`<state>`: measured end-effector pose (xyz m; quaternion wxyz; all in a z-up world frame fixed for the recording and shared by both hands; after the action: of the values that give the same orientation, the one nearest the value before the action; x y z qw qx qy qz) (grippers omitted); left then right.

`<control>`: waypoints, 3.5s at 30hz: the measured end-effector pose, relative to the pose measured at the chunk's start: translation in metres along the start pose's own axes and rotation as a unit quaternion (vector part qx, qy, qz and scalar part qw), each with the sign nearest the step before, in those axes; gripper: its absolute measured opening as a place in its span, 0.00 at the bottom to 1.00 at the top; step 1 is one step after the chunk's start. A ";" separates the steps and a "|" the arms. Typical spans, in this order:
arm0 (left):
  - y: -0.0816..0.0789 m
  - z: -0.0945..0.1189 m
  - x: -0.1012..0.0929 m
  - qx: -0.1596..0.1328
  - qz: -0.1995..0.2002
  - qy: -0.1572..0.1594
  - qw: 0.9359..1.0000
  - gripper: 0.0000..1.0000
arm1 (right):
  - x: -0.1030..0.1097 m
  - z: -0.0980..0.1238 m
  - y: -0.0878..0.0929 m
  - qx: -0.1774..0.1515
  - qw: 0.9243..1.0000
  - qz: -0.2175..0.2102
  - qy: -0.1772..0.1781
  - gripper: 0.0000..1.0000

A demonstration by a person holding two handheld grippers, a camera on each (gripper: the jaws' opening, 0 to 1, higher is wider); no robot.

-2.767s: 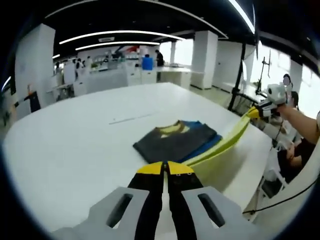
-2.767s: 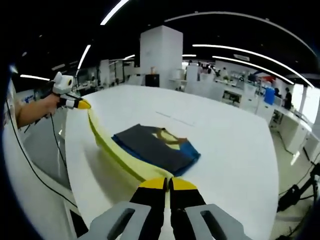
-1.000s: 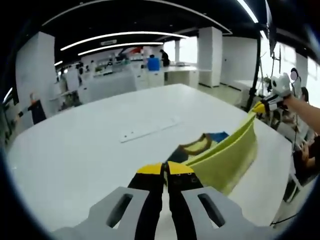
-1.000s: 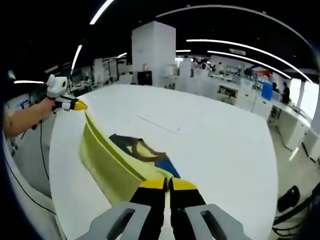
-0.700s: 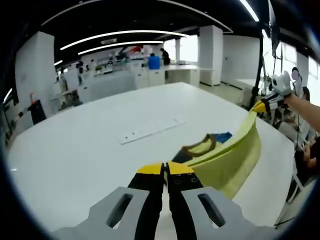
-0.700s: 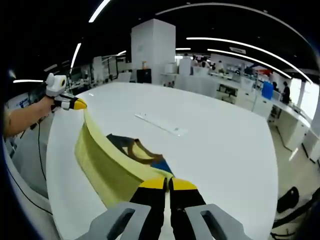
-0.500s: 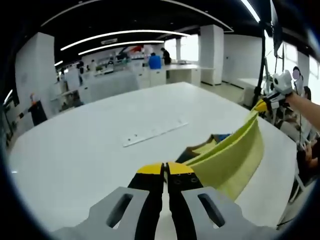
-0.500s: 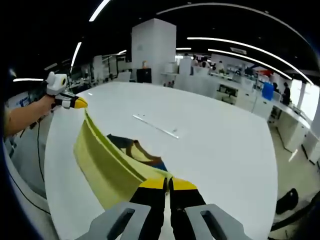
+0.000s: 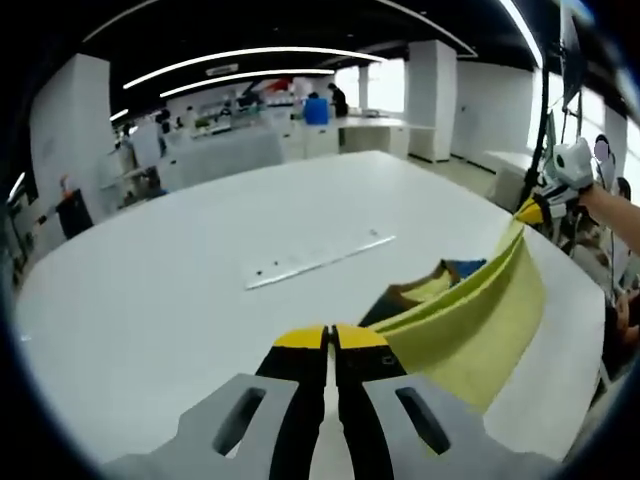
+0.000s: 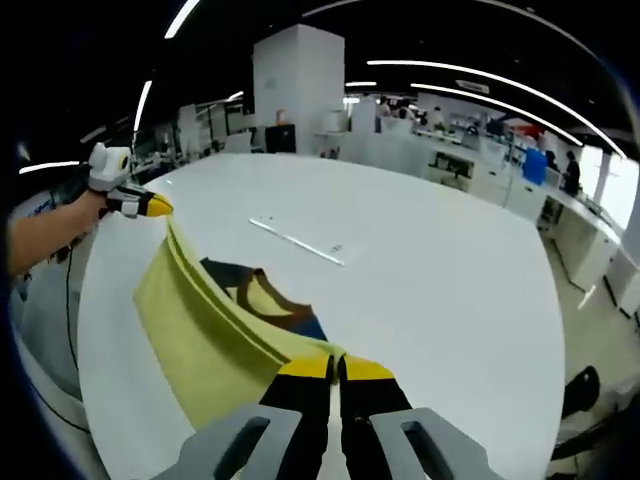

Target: Fold the garment on the visible template until the final outline fits inside the template.

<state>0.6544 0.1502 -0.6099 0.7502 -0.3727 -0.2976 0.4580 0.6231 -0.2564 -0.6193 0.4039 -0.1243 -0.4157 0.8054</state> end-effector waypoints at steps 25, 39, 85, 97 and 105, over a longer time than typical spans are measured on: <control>0.017 -0.061 0.002 0.066 0.020 -0.018 0.997 0.00 | -0.031 -0.047 0.015 0.032 0.998 -0.057 0.012 0.00; 0.015 -0.056 -0.007 0.060 0.014 0.003 0.998 0.11 | -0.031 -0.043 0.013 0.032 0.998 -0.042 0.017 0.08; 0.031 -0.087 -0.032 0.069 -0.294 0.046 0.952 0.00 | -0.010 -0.048 0.025 0.043 0.999 -0.006 -0.026 0.06; 0.031 -0.084 -0.019 0.081 -0.117 0.021 0.990 0.09 | -0.007 -0.040 0.033 0.042 0.999 -0.016 -0.021 0.08; 0.029 -0.064 -0.021 0.038 -0.011 0.066 0.997 0.28 | 0.001 -0.034 0.036 0.027 0.999 -0.016 -0.033 0.15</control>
<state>0.6825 0.1213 -0.6714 0.7865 -0.3703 -0.2342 0.4352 0.6217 -0.2480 -0.6681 0.4057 -0.0803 -0.4090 0.8134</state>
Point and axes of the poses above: the point that each gripper's makers call its tool centre point, and the gripper's own axes: z roughly backward along the fingers, x roughly to its left, y roughly out of its underside, the point moved 7 cm from there along z, roughly backward along the fingers, and after that the axes turned 10 degrees about -y, right-handed, at the moved point
